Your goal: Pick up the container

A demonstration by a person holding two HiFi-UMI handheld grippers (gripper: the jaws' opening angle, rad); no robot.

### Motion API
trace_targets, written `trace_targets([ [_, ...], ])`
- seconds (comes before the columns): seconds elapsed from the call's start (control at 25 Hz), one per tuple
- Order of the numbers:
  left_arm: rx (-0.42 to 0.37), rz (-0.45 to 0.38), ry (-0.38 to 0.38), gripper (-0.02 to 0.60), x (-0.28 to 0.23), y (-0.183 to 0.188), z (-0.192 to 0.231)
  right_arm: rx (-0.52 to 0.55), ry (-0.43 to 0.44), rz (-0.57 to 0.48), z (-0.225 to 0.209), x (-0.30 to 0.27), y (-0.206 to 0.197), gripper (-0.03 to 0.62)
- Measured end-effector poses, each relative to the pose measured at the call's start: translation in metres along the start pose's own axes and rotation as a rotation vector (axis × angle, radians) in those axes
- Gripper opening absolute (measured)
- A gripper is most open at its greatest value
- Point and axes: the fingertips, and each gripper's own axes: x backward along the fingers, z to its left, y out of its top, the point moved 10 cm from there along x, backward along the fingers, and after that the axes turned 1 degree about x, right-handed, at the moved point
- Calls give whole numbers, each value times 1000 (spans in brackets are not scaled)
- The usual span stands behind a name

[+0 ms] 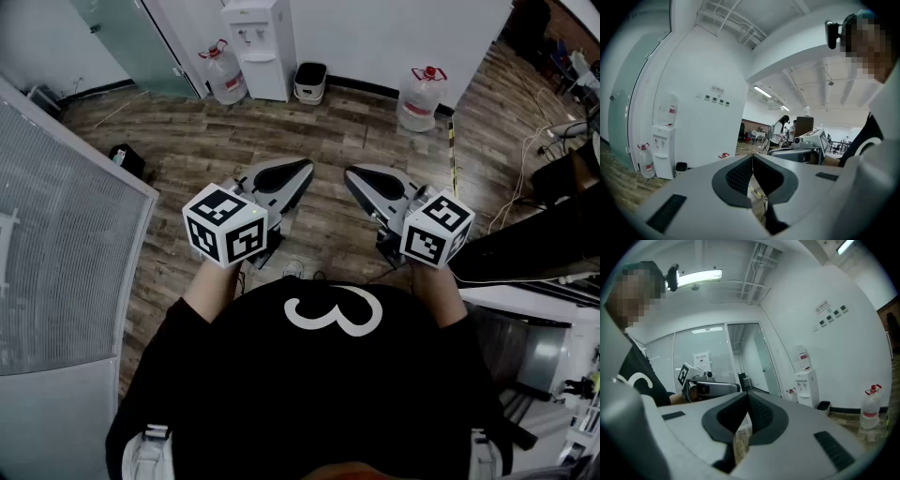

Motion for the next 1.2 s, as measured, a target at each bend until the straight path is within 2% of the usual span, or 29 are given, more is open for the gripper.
trace_targets([
  [0.32,-1,14,2,17,-9,0,9,-11,-2,5,-12,-6,1,26],
  [0.64,42,33,-14,17,-33,-7,49,-56,-32,10,-44,-30,-9,26],
  [0.88,77,56,-36,17,-62,-13,100,-69,-52,30,-85,-65,-14,28],
  [1.2,149,112,-46,17,-119,-6,211,-135,-79,68,-174,-144,-16,28],
])
